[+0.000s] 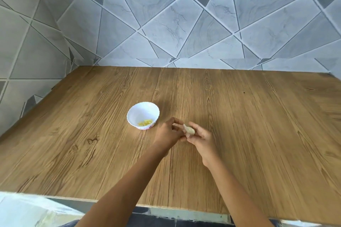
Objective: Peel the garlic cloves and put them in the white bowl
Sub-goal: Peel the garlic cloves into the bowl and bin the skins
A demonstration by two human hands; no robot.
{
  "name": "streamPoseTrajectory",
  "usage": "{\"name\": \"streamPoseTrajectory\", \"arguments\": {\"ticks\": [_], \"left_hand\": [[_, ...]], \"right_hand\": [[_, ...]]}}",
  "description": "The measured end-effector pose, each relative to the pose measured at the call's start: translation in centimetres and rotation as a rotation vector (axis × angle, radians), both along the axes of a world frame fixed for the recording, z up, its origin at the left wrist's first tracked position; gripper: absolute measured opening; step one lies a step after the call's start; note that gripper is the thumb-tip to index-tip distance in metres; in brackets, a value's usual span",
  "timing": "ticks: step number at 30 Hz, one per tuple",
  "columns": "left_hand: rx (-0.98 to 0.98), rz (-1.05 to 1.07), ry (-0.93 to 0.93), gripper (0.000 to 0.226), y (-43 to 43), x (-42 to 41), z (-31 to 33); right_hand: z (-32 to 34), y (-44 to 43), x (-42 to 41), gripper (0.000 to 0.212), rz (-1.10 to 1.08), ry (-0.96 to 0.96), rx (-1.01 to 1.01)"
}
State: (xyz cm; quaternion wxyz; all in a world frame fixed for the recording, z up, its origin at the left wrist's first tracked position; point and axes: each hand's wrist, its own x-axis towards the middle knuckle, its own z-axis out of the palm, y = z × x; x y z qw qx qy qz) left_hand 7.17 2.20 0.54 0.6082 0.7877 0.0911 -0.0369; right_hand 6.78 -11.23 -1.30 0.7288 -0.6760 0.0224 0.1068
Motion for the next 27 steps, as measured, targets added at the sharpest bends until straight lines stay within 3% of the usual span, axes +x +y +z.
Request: {"name": "streamPoseTrajectory", "arguments": {"ticks": [4, 9, 16, 19, 24, 27], "left_hand": [[0.435, -0.190, -0.338, 0.032, 0.9, 0.5, 0.8], [0.502, -0.443, -0.419, 0.017, 1.6, 1.3, 2.1], [0.220, -0.277, -0.223, 0.010, 1.7, 1.8, 1.9], [0.043, -0.260, -0.103, 0.011, 1.6, 1.5, 2.1], [0.082, -0.247, -0.081, 0.007, 1.4, 1.7, 1.9], [0.142, -0.135, -0.083, 0.008, 1.6, 1.9, 1.7]], "right_hand": [[0.5, -0.7, 0.7, 0.066, 0.002, -0.046, -0.142], [1.2, -1.6, 1.1, 0.083, 0.161, -0.188, -0.328], [1.1, -1.4, 0.0, 0.028, -0.009, -0.080, -0.027], [0.7, -1.1, 0.2, 0.030, -0.006, -0.093, -0.028], [0.2, -0.9, 0.9, 0.034, 0.011, -0.138, -0.172], [-0.2, -0.7, 1.9, 0.035, -0.016, -0.124, -0.263]]}}
